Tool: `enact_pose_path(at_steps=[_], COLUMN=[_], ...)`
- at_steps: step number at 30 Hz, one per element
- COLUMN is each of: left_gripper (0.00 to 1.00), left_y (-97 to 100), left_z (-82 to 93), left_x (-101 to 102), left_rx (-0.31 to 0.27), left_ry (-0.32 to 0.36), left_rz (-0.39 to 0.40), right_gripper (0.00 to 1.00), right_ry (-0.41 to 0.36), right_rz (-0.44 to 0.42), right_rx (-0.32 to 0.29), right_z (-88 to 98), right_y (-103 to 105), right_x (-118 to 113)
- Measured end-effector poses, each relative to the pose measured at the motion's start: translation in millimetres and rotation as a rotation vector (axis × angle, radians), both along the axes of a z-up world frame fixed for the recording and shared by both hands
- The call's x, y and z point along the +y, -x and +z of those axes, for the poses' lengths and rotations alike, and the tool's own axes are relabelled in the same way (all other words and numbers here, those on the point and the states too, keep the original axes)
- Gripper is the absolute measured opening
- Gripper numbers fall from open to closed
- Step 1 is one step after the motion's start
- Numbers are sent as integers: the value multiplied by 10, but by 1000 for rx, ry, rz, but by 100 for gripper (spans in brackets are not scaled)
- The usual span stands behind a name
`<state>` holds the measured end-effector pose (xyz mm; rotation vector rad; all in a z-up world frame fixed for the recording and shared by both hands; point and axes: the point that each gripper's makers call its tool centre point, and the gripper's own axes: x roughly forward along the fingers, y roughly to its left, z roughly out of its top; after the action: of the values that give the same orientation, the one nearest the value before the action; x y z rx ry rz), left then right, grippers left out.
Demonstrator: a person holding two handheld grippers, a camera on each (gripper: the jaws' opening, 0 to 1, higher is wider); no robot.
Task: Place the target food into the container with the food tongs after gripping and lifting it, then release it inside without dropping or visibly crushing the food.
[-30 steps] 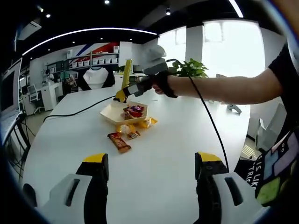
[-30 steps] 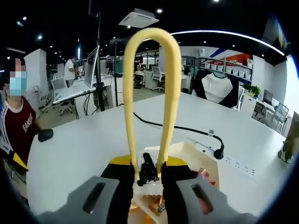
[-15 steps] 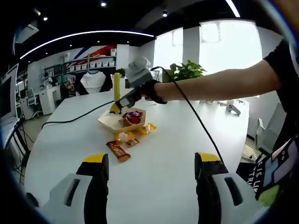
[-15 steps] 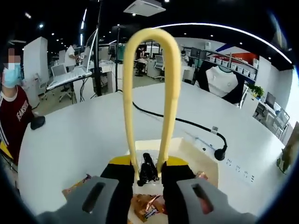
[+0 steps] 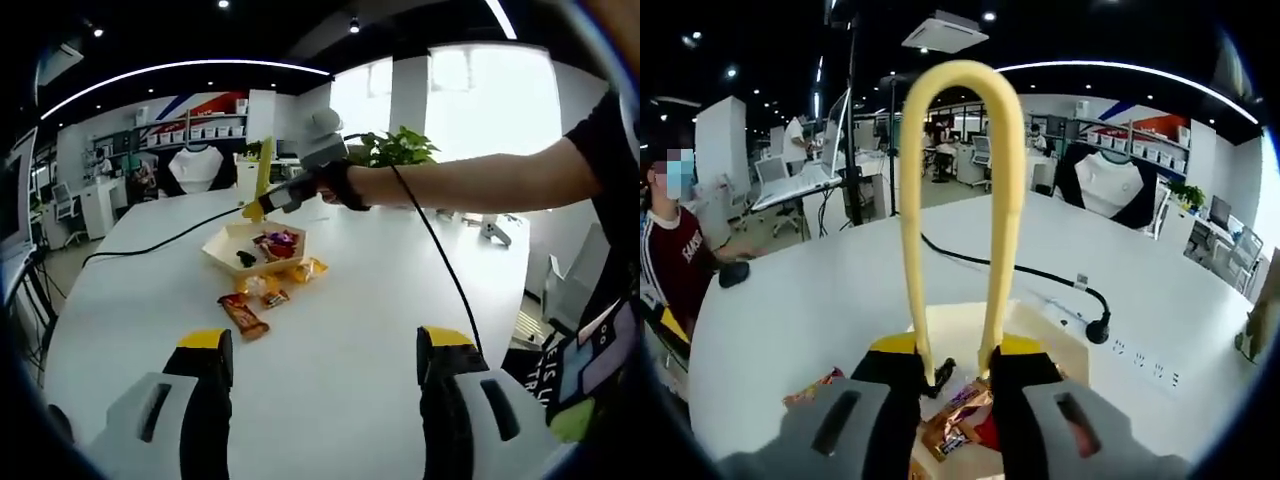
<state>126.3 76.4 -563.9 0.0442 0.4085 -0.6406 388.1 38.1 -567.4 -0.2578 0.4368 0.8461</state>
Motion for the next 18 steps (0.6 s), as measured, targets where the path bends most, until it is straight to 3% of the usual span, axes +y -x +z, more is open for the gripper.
enact_pose_path(at_steps=[10, 18], left_gripper=[80, 80], left_y=[15, 21], left_z=[10, 5], left_x=[-85, -92], left_rx=[-8, -8], left_ry=[7, 10], left_rz=[-17, -21], right_gripper=[25, 25], right_ry=[-58, -29], right_rz=[-6, -5], right_rx=[12, 10], right_z=[28, -165], right_y=[179, 394], right_x=[-242, -528])
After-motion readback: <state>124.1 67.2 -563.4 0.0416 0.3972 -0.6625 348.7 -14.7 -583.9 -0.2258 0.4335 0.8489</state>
